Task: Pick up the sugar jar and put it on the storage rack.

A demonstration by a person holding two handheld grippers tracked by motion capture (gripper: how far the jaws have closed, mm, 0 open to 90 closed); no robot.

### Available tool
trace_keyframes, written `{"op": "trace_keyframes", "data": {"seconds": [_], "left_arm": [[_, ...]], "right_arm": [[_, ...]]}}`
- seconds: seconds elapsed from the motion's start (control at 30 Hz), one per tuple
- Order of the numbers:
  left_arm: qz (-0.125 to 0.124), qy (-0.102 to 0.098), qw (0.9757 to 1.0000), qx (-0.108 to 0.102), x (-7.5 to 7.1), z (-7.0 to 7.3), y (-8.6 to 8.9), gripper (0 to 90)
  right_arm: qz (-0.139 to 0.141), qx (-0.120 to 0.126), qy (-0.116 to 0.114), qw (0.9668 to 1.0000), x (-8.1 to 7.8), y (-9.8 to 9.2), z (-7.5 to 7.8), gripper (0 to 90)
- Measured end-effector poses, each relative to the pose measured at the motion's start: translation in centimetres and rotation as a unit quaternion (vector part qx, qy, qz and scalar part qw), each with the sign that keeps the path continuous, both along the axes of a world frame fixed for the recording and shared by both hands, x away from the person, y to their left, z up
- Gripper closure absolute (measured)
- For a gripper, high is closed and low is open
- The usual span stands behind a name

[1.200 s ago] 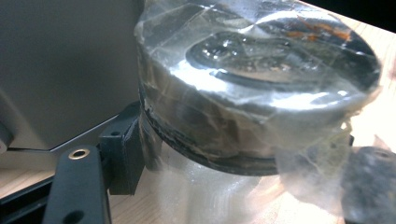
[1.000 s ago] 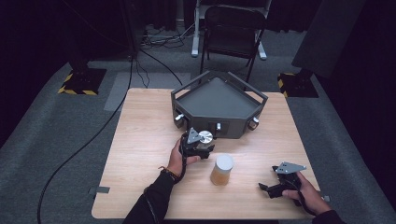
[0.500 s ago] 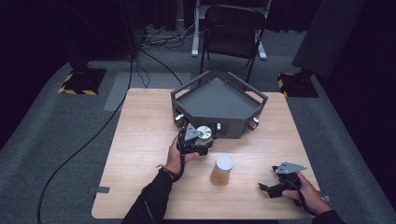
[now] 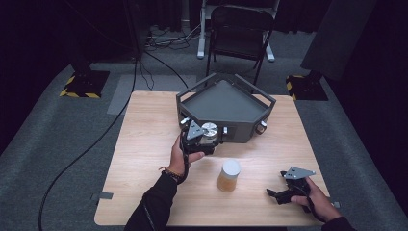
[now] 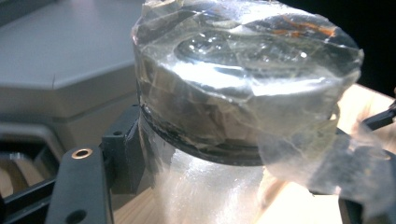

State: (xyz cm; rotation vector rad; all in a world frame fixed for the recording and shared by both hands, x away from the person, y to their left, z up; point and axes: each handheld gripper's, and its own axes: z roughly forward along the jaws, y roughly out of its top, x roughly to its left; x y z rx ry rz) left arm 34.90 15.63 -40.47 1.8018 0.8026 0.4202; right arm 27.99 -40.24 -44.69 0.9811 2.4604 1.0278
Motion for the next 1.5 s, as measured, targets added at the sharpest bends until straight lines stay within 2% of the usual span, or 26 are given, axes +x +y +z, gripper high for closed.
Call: {"op": "trace_keyframes", "data": {"seconds": [0.17, 0.43, 0.73, 0.83, 0.93, 1.07, 1.37, 1.5], "left_arm": [[-0.002, -0.012, 0.9999, 0.006, -0.1, 1.6, -0.4, 30.0], [0.004, -0.021, 0.9997, 0.009, 0.3, 3.4, -0.8, 30.0], [0.005, -0.039, 0.9992, 0.006, 0.8, 5.5, -1.0, 30.2], [0.001, -0.049, 0.9988, -0.004, 1.3, 6.1, -0.9, 30.2], [0.004, -0.055, 0.9985, -0.003, 1.6, 6.6, -1.0, 30.2], [0.012, -0.062, 0.998, -0.003, 2.0, 6.8, -1.3, 30.3], [0.037, -0.063, 0.9973, -0.01, 3.1, 6.6, -1.9, 30.3], [0.045, -0.059, 0.9972, -0.007, 3.7, 6.6, -2.4, 30.3]], "right_arm": [[0.0, 0.0, 0.0, 1.0, 0.0, 0.0, 0.0, 0.0], [0.0, 0.0, 0.0, 1.0, 0.0, 0.0, 0.0, 0.0], [0.0, 0.0, 0.0, 1.0, 0.0, 0.0, 0.0, 0.0], [0.0, 0.0, 0.0, 1.0, 0.0, 0.0, 0.0, 0.0], [0.0, 0.0, 0.0, 1.0, 0.0, 0.0, 0.0, 0.0], [0.0, 0.0, 0.0, 1.0, 0.0, 0.0, 0.0, 0.0], [0.0, 0.0, 0.0, 1.0, 0.0, 0.0, 0.0, 0.0], [0.0, 0.0, 0.0, 1.0, 0.0, 0.0, 0.0, 0.0]]}}
